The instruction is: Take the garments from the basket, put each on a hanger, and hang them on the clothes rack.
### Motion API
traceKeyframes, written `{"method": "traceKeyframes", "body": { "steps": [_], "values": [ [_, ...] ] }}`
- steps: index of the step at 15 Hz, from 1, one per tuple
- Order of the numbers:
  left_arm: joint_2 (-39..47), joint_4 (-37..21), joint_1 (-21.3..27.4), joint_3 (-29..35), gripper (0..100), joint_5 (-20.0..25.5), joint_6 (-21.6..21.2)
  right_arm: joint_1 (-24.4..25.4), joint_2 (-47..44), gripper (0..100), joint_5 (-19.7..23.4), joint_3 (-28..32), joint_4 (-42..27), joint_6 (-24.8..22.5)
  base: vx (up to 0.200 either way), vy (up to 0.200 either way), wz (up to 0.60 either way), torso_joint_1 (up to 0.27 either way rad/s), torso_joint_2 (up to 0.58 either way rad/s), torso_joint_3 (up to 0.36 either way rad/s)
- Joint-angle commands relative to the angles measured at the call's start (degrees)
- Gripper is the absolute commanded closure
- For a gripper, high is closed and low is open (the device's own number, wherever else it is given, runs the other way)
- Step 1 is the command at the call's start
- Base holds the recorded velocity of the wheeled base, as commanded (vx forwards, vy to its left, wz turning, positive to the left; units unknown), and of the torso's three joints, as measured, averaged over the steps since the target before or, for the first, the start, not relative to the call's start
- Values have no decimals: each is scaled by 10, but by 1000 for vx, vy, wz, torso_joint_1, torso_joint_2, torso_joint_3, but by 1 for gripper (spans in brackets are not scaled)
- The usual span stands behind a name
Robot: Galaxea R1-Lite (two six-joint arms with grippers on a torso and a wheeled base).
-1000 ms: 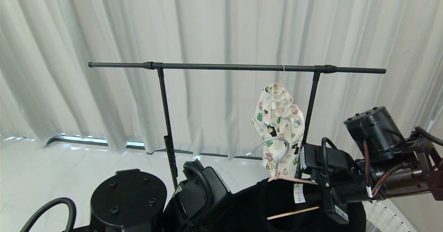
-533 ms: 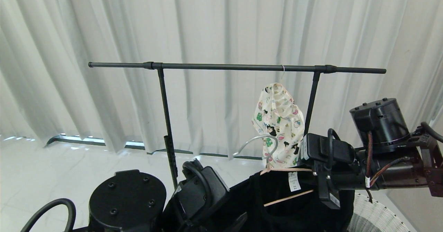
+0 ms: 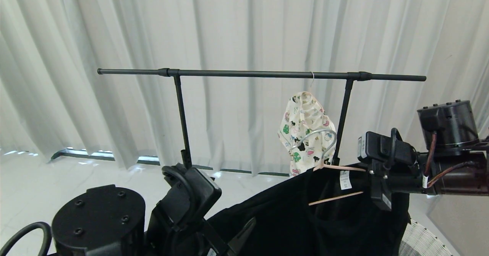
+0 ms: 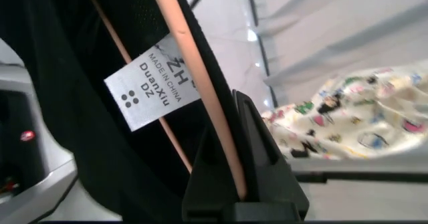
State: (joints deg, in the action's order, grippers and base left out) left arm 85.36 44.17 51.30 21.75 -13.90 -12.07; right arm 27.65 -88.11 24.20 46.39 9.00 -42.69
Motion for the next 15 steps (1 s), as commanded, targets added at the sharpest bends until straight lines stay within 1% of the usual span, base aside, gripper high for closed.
{"method": "traceKeyframes", "body": {
  "steps": [1, 2, 4, 5, 6, 9, 10, 11, 13, 14, 15],
  "values": [
    [-32, 0, -1, -21, 0, -2, 0, -30, 2, 100, 1, -1, 2, 0, 0, 0, 0, 0, 0, 0],
    [-35, 0, -2, -29, 0, -2, 0, -41, 2, 100, 1, -1, 2, 0, 0, 0, 0, 0, 0, 0],
    [-30, 0, -32, -56, 0, -1, 0, -47, 4, 100, 2, -1, 7, 0, 0, 0, 0, 0, 0, 0],
    [-12, 0, -74, -77, 0, 3, 0, -47, 15, 100, 7, -1, 18, 1, 0, 0, 0, 0, 0, 0],
    [1, 0, -89, -83, 0, 7, 1, -46, 22, 100, 13, -1, 18, 1, 0, 0, 0, 0, 0, 0],
    [21, 0, -115, -88, 0, 79, 2, -36, 39, 100, 17, -5, 18, 0, 0, 0, 0, 0, 0, 0],
    [30, 1, -115, -86, 0, 86, 3, -32, 42, 100, 17, -6, 18, 0, 0, 0, 0, 0, 0, 0],
    [32, 1, -115, -85, 100, 86, 2, -29, 45, 100, 17, -6, 18, 1, 0, 0, 0, 0, 0, 0],
    [34, 1, -116, -87, 100, 84, 2, -29, 46, 100, 16, -7, 18, 2, 0, 0, 0, 0, 0, 0],
    [34, 0, -126, -87, 100, 82, 3, -30, 46, 100, 15, -8, 18, 2, 0, 0, 0, 0, 0, 0],
    [34, 1, -147, -88, 100, 83, 2, -34, 47, 100, 14, -8, 18, 2, 0, 0, 0, 0, 0, 0]
  ]
}}
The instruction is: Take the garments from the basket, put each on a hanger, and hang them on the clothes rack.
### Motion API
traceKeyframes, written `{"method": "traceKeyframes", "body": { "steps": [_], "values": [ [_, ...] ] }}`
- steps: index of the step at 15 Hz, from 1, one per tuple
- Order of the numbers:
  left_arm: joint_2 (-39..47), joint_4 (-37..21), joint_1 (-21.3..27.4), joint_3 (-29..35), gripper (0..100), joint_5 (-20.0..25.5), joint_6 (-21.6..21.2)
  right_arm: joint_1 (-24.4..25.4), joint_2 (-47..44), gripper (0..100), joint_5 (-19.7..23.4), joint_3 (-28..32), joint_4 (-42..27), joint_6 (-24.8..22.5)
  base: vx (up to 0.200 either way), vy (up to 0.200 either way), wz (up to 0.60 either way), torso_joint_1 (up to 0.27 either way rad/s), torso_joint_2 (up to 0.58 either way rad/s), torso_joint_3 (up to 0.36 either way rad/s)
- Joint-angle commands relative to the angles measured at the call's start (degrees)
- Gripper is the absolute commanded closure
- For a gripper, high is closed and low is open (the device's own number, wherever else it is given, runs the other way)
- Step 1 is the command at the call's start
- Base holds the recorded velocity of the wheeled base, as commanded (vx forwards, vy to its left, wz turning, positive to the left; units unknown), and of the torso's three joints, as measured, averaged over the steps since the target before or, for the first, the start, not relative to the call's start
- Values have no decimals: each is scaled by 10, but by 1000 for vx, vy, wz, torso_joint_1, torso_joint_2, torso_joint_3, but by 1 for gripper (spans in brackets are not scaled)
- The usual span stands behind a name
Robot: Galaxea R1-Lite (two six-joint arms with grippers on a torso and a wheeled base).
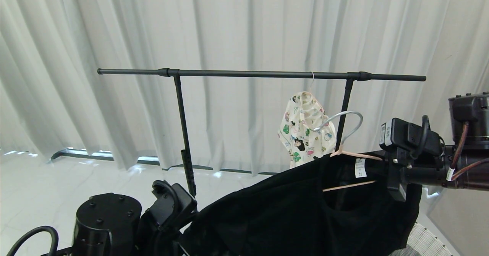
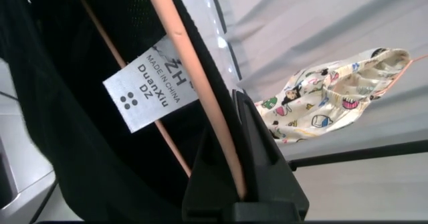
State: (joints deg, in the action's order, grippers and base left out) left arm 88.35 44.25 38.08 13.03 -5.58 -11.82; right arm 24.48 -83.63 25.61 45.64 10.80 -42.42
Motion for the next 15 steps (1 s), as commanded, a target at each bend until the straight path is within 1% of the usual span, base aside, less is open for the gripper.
{"method": "traceKeyframes", "body": {
  "steps": [1, 2, 3, 5, 7, 9, 10, 12, 15],
  "values": [
    [4, 0, -35, 1, 100, 0, -1, -7, 2, 100, 0, -2, 0, 0, 0, 0, 0, 0, 0, 0],
    [2, 0, -81, -1, 100, -1, -2, -18, 3, 100, -1, -4, 0, 1, 0, 0, 0, 0, 0, 0],
    [-1, 0, -103, -3, 100, 0, -3, -27, 5, 100, -1, -4, 0, 1, 0, 0, 0, 0, 0, 0],
    [-6, 0, -108, -6, 100, 0, -3, -32, 7, 100, -1, -3, 1, 9, 0, 0, 0, 0, 0, 0],
    [-7, 0, -90, -1, 100, 0, -4, -31, 10, 100, -2, -3, 1, 16, 0, 0, 0, 0, 0, 0],
    [-16, 1, -85, 6, 100, -1, -5, -31, 17, 100, -4, -3, 0, 16, 0, 0, 0, 0, 0, 0],
    [-26, 1, -85, 8, 0, 0, -7, -31, 20, 100, -7, -4, -1, 16, 0, 0, 0, 0, 0, 0],
    [-41, 1, -85, 10, 0, 0, -7, -31, 28, 100, -17, -8, -1, 16, 0, 0, 0, 0, 0, 0],
    [-70, 0, -83, 9, 0, 1, -2, -36, 32, 100, -18, -8, -1, 17, 0, 0, 0, 0, 0, 0]
  ]
}}
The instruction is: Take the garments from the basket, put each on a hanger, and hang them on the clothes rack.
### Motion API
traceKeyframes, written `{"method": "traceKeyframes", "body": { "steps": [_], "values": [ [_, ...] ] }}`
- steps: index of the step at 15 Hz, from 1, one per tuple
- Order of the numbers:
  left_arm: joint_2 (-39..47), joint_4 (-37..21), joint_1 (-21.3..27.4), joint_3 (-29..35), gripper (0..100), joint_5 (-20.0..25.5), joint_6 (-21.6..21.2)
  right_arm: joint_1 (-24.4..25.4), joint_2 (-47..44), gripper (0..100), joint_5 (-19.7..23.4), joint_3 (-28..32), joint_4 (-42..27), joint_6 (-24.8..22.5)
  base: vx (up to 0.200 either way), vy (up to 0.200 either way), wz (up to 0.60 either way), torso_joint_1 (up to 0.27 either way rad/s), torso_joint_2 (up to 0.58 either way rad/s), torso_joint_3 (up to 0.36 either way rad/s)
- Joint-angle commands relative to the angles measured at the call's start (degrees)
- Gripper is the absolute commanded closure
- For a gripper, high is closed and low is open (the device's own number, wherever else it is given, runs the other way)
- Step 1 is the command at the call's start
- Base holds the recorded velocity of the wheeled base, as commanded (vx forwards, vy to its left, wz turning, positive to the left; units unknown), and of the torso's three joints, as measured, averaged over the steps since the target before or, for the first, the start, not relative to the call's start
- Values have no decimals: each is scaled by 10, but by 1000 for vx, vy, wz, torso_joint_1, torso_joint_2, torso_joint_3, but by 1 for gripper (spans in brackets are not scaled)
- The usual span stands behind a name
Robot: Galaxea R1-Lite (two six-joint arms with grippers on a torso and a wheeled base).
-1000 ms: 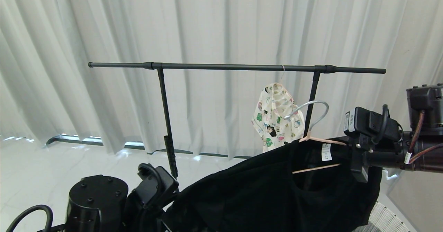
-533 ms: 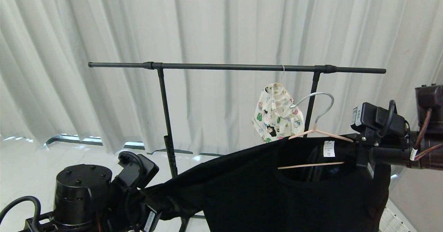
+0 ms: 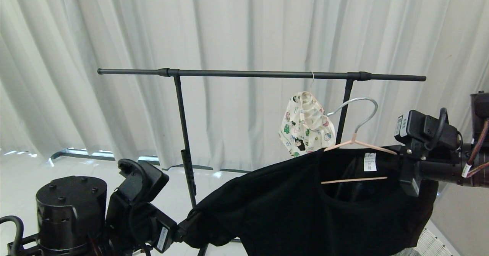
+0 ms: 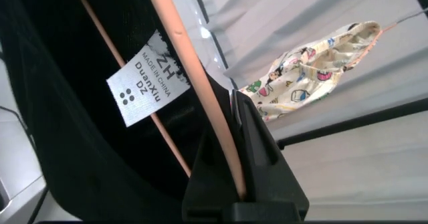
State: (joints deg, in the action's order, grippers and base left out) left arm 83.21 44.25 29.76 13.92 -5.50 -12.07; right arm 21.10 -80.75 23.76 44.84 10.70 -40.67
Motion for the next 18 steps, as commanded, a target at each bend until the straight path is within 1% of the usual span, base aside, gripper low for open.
{"method": "traceKeyframes", "body": {
  "steps": [1, 2, 4, 5, 7, 8, 10, 12, 14, 16, 18],
  "values": [
    [-27, 0, 0, 0, 0, 0, 0, -3, 2, 100, -2, 0, 0, 0, 0, 0, 0, 0, 0, 0],
    [-32, 0, 0, -2, 0, 0, 0, -4, 2, 100, -6, 0, 0, 0, 0, 0, 0, 0, 0, 0],
    [-43, 0, 1, -7, 0, 0, 0, -4, 6, 100, -8, 0, 0, 21, 0, 0, 0, 0, 0, 0],
    [-53, 0, 14, -7, 0, 0, 0, -4, 17, 100, -20, -1, -1, 56, 0, 0, 0, 0, 0, 0],
    [-58, 0, 19, -1, 0, 0, 0, -6, 35, 100, -42, -2, -1, 110, 0, 0, 0, 0, 0, 0],
    [-58, 1, 19, 0, 0, 0, 1, -11, 41, 100, -46, -6, -1, 118, 0, 0, 0, 0, 0, 0],
    [-59, 0, 19, -4, 0, 0, 15, -18, 53, 100, -54, -20, -3, 118, 0, 0, 0, 0, 0, 0],
    [-60, 0, 17, -7, 0, -5, 32, -26, 64, 100, -90, -34, -25, 118, 0, 0, 0, 0, 0, 0],
    [-59, 0, 17, -24, 0, -37, 37, -38, 73, 100, -130, -34, -73, 120, 0, 0, 0, 0, 0, 0],
    [-59, 0, 17, -36, 0, -44, 37, -45, 71, 100, -172, -32, -101, 139, 0, 0, 0, 0, 0, 0],
    [-56, 0, 13, -36, 0, -66, 37, -43, 62, 100, -230, -32, -119, 168, 0, 0, 0, 0, 0, 0]
  ]
}}
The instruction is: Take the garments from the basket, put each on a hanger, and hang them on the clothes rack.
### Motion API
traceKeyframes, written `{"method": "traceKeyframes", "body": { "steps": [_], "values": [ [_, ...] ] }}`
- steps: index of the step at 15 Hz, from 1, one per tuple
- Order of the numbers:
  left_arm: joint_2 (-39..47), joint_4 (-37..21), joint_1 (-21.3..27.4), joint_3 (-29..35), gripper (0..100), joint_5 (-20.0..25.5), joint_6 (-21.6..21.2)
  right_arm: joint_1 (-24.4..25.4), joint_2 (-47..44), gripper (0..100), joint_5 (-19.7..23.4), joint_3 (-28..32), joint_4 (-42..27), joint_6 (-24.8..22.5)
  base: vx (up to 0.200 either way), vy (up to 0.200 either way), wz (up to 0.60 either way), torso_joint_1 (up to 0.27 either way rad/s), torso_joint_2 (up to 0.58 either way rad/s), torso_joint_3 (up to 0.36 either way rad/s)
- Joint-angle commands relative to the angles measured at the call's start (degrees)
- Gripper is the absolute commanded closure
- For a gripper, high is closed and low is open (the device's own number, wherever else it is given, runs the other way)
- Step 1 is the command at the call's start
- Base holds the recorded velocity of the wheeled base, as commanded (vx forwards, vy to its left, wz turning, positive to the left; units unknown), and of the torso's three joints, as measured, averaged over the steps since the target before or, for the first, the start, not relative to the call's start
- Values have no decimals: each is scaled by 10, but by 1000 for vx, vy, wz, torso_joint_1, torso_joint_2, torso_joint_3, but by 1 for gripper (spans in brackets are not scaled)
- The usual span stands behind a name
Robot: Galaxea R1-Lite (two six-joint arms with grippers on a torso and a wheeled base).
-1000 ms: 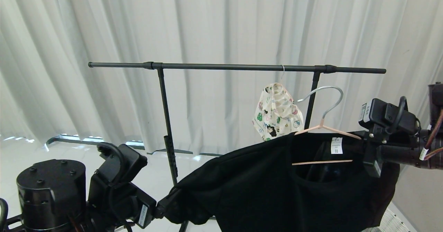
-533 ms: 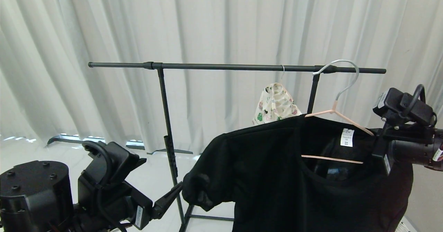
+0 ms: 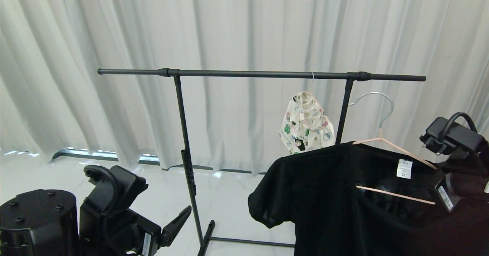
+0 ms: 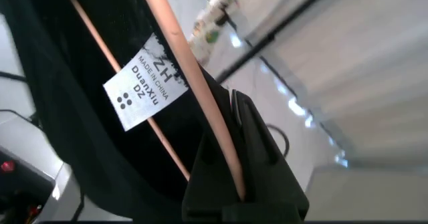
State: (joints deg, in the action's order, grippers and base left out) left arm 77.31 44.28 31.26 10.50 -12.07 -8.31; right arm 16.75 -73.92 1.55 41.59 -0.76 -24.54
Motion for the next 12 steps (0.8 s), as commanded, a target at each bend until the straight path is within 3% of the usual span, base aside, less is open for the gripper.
{"method": "traceKeyframes", "body": {
  "steps": [1, 4, 6, 9, 12],
  "values": [
    [8, 0, -8, -1, 0, -19, 0, 0, -15, 100, -34, 1, -11, 24, 0, 0, 0, 0, 0, 0],
    [27, 0, -25, -1, 0, -74, 0, 0, -36, 100, -101, 4, -16, 85, 0, 0, 0, 0, 0, 0],
    [51, 0, -39, 2, 0, -135, -7, 6, -35, 100, -137, 2, -37, 124, 0, 0, 0, 0, 0, 0],
    [74, 0, -39, 6, 0, -225, -5, 26, -23, 100, -140, 0, -63, 144, 0, 0, 0, 0, 0, 0],
    [71, 0, -39, 10, 0, -231, -6, 43, -29, 100, -140, 8, -63, 145, 0, 133, 0, 2, 3, -2]
  ]
}}
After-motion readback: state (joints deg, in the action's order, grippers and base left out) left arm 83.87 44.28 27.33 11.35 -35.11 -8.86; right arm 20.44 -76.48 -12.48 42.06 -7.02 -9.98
